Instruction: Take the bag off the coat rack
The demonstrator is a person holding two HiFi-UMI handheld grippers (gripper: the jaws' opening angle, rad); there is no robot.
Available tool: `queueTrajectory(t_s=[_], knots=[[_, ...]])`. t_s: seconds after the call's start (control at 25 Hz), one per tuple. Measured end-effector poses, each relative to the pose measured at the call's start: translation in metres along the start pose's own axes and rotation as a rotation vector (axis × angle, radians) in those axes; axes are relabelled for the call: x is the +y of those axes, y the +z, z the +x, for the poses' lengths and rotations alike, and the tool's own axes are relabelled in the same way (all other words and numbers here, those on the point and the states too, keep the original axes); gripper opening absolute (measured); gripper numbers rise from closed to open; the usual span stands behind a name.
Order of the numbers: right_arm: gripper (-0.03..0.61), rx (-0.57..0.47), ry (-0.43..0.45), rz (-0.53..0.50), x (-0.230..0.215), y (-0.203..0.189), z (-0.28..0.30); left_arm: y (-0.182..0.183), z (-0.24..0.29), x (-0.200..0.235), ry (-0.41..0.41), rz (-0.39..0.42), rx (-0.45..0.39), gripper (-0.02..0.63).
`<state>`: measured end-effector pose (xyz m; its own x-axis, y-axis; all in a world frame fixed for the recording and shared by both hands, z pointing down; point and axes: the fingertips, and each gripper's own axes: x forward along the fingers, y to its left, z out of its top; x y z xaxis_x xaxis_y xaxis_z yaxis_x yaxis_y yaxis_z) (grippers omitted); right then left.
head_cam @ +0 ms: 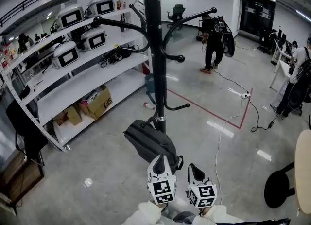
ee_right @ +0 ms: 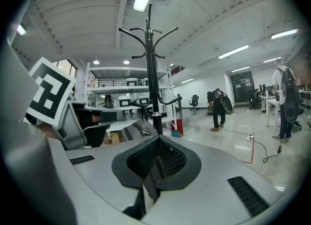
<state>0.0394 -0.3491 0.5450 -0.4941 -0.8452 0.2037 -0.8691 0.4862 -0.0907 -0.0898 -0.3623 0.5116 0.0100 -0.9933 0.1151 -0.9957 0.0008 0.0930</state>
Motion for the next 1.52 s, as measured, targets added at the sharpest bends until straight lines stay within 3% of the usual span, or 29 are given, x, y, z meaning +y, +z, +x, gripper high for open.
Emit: queueTrajectory(t_s=[0.52, 0.56, 0.64, 0.72, 0.92, 1.32, 1.52], knots=[[0.011, -0.031, 0.045, -0.015, 0.008, 0.017, 0.039, 0.002, 0.076, 0.028, 0.097, 0.006, 0.018, -0.012], [0.011, -0.03, 0.046, -0.014, 0.007, 0.017, 0.04, 0.001, 0.082, 0.029, 0.092, -0.001, 0.022, 0.004], [0.011, -0.024, 0.045, -0.008, 0.005, 0.016, 0.041, -0.002, 0.095, 0.031, 0.077, -0.024, 0.031, 0.098], [0.011, -0.015, 0.041, 0.0, 0.003, 0.013, 0.042, -0.002, 0.106, 0.035, 0.087, -0.028, 0.036, 0.132], [0.011, 0.0, 0.027, 0.009, -0.004, 0.01, 0.045, -0.002, 0.13, 0.047, 0.156, 0.017, 0.066, 0.138], [0.011, 0.027, -0.021, 0.041, -0.022, -0.003, 0.041, -0.009, 0.157, 0.069, 0.275, 0.003, 0.175, 0.138], [0.011, 0.042, -0.039, 0.053, -0.03, -0.009, 0.039, -0.011, 0.168, 0.074, 0.293, -0.006, 0.199, 0.137]])
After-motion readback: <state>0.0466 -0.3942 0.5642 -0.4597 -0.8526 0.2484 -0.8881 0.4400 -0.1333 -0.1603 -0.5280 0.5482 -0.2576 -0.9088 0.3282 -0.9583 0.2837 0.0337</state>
